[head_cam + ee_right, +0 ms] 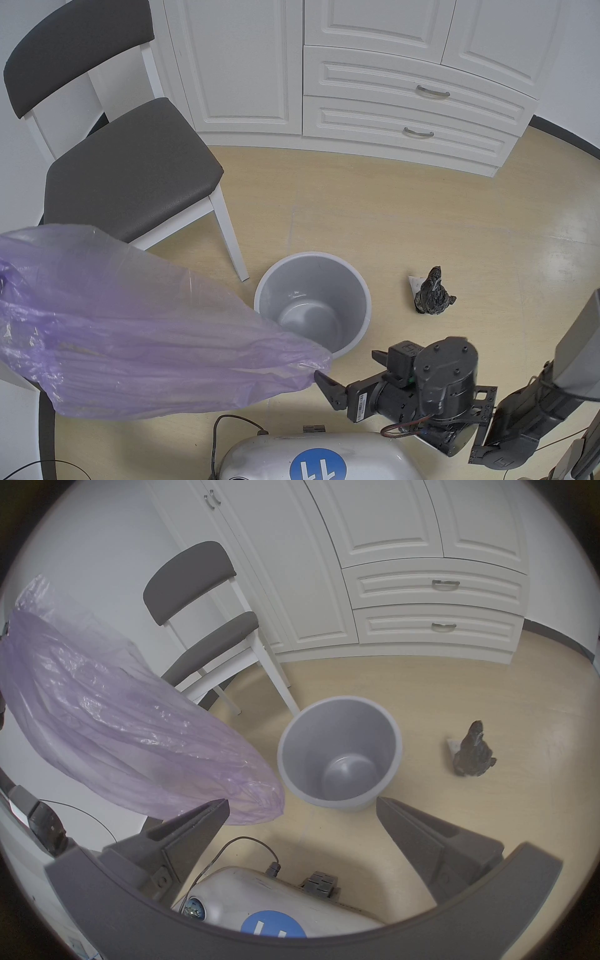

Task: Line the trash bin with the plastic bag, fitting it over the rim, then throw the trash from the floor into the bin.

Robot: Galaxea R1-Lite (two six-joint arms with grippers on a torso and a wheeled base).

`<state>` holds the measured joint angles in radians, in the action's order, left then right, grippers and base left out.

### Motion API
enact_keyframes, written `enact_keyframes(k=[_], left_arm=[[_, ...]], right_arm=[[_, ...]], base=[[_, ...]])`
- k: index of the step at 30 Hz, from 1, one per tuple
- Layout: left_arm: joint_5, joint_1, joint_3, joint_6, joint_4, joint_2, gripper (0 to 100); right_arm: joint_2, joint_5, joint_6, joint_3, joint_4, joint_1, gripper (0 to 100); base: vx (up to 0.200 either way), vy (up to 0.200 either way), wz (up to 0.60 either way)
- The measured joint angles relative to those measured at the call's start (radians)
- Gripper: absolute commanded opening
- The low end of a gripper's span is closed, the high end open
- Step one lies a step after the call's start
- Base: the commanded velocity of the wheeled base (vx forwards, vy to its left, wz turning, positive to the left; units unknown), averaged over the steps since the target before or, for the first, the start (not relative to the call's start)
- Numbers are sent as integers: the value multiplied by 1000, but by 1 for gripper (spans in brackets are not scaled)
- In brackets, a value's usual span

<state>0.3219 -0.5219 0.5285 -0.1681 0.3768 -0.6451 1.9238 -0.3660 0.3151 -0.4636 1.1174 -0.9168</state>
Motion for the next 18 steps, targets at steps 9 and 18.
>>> enact_keyframes(k=[9, 18], left_arm=[[0, -2, -3, 0, 0, 2, 0], [0, -3, -3, 0, 0, 6, 0]], right_arm=[[127, 4, 4, 1, 131, -23, 100], [114, 3, -1, 2, 210, -5, 100]], base=[[0, 0, 0], [0, 0, 0]])
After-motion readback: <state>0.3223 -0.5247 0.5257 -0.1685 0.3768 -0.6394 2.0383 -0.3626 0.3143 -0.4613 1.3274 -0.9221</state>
